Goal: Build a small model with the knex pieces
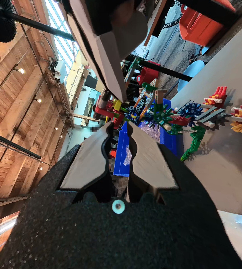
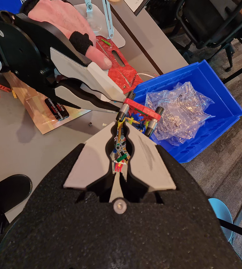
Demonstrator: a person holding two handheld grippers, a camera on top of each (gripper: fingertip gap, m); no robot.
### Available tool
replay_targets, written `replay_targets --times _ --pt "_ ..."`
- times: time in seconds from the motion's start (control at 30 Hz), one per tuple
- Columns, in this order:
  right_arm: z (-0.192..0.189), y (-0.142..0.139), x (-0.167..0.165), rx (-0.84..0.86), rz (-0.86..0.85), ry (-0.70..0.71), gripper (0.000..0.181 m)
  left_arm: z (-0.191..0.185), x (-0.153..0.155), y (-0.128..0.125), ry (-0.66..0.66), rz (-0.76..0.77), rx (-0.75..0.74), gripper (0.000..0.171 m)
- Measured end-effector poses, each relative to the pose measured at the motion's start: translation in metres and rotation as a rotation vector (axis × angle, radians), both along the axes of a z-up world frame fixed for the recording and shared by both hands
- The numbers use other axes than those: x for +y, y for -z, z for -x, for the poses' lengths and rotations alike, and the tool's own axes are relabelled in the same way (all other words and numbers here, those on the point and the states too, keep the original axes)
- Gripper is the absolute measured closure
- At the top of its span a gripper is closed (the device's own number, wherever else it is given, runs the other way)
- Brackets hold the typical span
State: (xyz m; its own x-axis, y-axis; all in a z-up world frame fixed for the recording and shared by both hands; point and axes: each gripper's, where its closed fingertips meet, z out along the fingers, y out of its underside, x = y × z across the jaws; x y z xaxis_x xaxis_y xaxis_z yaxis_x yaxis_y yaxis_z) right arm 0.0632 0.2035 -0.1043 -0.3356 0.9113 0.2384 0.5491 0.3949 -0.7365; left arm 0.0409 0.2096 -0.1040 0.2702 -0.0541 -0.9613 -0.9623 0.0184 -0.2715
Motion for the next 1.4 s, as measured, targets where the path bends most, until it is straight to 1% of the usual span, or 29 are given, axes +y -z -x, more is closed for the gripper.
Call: replay_targets --times 0.13,0.23,0.37,0.5,0.7,0.9,1.13,1.23,1.37,1.4 --pt "-0.001 0.0 0.002 -0.003 -0.01 -0.001 0.178 -0.001 0.002 -0.005 0.001 -0.025 -0.01 0.163" --pt "-0.002 -0.003 0.002 0.007 0.001 -0.014 0.178 -0.003 0.0 -0.006 0.017 -0.019 -0.049 0.161" --pt "-0.002 -0.002 -0.003 0.0 0.014 -0.041 0.178 0.001 0.002 -0.005 0.006 -0.011 -0.012 0.156" --pt "-0.001 -0.001 -0.002 -0.006 -0.002 -0.04 0.178 0.0 0.005 -0.003 0.006 -0.009 0.037 0.162" --pt "-0.004 -0.004 -0.003 -0.006 -0.017 -0.053 0.179 -0.006 0.004 -0.002 -0.008 0.009 -0.024 0.166" --pt "-0.007 -0.004 -0.003 -0.051 -0.046 -0.052 0.179 -0.011 0.006 -0.001 -0.04 0.01 -0.023 0.168" --pt "-0.005 -0.003 -0.002 -0.097 -0.067 -0.038 0.179 -0.01 0.006 -0.003 -0.086 -0.009 0.075 0.169" --pt "-0.005 -0.003 -0.003 -0.104 -0.076 -0.036 0.179 -0.009 0.005 -0.003 -0.101 -0.01 0.094 0.17" --pt "-0.005 -0.002 -0.002 -0.103 -0.065 -0.028 0.179 -0.009 0.003 -0.004 -0.086 0.0 0.037 0.166" --pt "-0.005 -0.002 -0.002 -0.105 -0.062 -0.026 0.179 -0.008 0.003 -0.007 -0.088 -0.009 0.019 0.158"
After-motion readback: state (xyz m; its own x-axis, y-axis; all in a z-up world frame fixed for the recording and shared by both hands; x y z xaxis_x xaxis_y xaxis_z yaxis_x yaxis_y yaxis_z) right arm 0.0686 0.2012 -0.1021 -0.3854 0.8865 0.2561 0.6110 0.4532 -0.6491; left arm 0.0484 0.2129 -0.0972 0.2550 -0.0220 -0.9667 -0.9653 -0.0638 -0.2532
